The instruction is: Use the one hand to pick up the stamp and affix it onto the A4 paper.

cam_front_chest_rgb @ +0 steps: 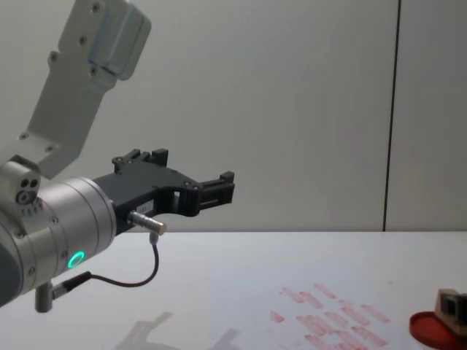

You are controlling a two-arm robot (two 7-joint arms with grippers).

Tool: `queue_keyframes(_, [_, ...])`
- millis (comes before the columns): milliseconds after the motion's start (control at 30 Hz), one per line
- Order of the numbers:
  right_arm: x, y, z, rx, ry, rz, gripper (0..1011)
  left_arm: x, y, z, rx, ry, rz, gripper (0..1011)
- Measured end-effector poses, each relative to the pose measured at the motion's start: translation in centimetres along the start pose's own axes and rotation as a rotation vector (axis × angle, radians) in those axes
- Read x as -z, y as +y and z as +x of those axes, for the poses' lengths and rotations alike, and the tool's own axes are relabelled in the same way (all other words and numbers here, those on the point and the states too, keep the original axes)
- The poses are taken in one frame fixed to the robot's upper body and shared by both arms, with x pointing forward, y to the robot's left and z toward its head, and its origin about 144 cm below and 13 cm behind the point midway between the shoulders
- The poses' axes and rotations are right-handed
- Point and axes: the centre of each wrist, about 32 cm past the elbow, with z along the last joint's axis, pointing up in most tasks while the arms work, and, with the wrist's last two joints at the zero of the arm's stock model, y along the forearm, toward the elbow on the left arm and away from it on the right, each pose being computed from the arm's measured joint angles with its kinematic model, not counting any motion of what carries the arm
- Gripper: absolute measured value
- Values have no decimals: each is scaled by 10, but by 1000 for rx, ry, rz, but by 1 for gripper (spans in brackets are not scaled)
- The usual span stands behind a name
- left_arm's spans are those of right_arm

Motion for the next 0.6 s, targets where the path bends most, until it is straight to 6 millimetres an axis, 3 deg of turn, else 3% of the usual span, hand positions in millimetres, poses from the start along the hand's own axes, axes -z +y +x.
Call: queue_keyframes(600, [4,0,2,26,15,-34,219,0,0,0,0,0,0,993])
